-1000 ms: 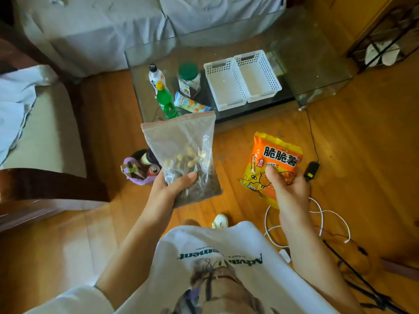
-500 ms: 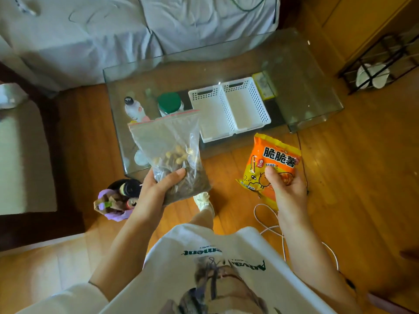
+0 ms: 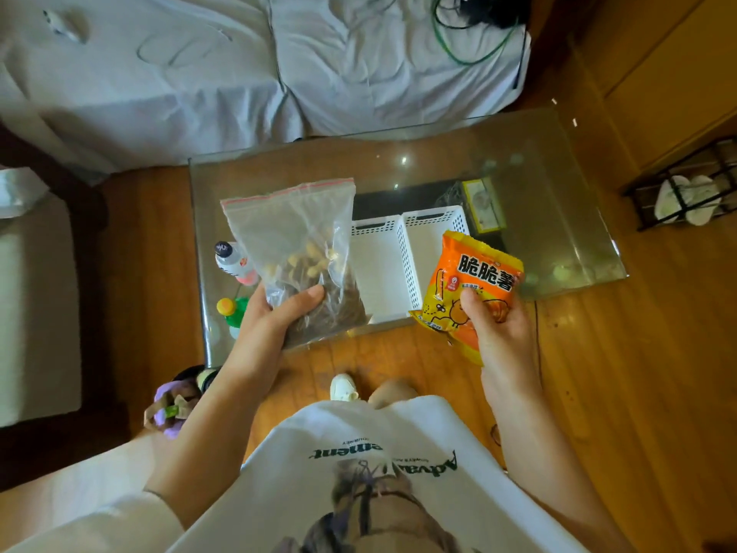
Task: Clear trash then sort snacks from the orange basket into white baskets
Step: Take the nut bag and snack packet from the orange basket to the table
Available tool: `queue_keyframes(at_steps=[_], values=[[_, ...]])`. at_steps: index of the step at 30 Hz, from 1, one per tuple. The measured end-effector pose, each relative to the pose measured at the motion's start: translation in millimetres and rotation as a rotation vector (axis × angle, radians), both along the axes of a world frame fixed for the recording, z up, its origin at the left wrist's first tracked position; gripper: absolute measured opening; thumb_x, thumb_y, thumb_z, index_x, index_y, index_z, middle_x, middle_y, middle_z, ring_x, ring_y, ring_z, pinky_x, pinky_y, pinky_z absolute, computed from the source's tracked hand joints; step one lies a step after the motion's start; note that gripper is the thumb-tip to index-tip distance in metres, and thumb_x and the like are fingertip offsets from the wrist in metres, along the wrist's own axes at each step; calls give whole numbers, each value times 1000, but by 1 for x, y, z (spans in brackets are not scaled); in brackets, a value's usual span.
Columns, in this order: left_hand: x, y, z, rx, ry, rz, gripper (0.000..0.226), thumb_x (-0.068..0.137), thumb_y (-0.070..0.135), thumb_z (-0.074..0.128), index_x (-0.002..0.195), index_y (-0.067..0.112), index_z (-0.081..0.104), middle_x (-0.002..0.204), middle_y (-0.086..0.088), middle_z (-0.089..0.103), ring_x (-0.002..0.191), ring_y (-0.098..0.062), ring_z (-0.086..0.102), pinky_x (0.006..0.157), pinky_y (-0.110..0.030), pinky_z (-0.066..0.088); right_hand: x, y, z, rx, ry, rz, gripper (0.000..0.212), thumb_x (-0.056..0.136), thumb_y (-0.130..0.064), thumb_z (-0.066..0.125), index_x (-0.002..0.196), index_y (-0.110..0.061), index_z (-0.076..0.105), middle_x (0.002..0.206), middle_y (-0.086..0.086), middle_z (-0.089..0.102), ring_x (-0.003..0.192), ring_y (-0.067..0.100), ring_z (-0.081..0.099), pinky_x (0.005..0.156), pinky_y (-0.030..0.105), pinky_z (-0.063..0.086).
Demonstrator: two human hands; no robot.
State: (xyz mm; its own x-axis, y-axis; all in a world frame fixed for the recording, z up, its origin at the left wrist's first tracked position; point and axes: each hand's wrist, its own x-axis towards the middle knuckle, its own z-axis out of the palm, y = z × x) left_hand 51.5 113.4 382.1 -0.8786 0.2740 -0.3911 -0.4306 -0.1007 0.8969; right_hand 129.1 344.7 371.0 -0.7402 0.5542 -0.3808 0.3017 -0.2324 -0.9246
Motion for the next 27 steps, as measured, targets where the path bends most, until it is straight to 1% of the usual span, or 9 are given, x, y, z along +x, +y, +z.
queue_keyframes(at_steps=[3,6,12,15,18,20,23,25,27], values=[[-26,9,-6,-57,-6,56,40,60,38,73,99,35,63,94,7,74,87,-13,71,66,-18,54,-38,17,-9,-8,-37,36,51,58,-52,72,104,-36,60,96,-17,71,89,2,68,60,13,52],[-57,19,-12,-72,-33,150,46,57,38,74,100,29,62,91,6,74,84,-13,72,64,-19,54,-81,36,-17,6,-83,76,58,53,-60,70,106,-39,58,99,-18,69,90,2,68,62,13,53],[-129,46,-29,-96,-115,290,50,50,39,74,97,26,60,82,10,74,77,-7,71,60,-17,54,-173,71,-33,10,-152,188,55,58,-59,66,108,-40,54,103,-21,65,94,3,64,70,17,52],[-174,59,-52,-121,-147,309,47,54,33,76,97,27,60,83,10,74,76,-6,71,60,-16,53,-219,78,-53,-23,-158,266,49,55,-58,68,100,-43,57,92,-29,67,86,-6,66,60,10,51],[-220,68,-86,-141,-192,322,38,61,28,75,96,30,59,83,13,73,78,-5,70,64,-17,54,-262,75,-85,-48,-190,330,58,55,-57,71,108,-39,55,101,-21,68,89,-3,66,63,11,53],[-249,72,-114,-150,-227,336,44,57,29,80,96,28,59,83,11,74,79,-9,70,65,-20,55,-290,70,-114,-80,-219,358,61,57,-54,72,112,-37,54,107,-16,67,92,2,67,70,17,54],[-288,74,-167,-206,-270,336,42,64,29,75,102,23,58,86,6,71,78,-10,68,59,-16,53,-330,65,-169,-114,-275,366,53,64,-45,74,111,-34,54,106,-14,66,92,4,66,64,14,51],[-309,73,-209,-250,-296,306,41,74,23,72,111,20,55,94,2,68,83,-11,65,59,-15,51,-353,61,-209,-134,-324,335,45,73,-36,73,113,-33,52,106,-13,65,93,5,64,64,17,49],[-325,72,-251,-274,-343,272,39,77,22,72,110,22,52,95,3,66,83,-10,64,60,-16,49,-370,57,-249,-156,-365,310,42,76,-33,71,113,-31,51,103,-13,64,92,6,62,65,20,47]])
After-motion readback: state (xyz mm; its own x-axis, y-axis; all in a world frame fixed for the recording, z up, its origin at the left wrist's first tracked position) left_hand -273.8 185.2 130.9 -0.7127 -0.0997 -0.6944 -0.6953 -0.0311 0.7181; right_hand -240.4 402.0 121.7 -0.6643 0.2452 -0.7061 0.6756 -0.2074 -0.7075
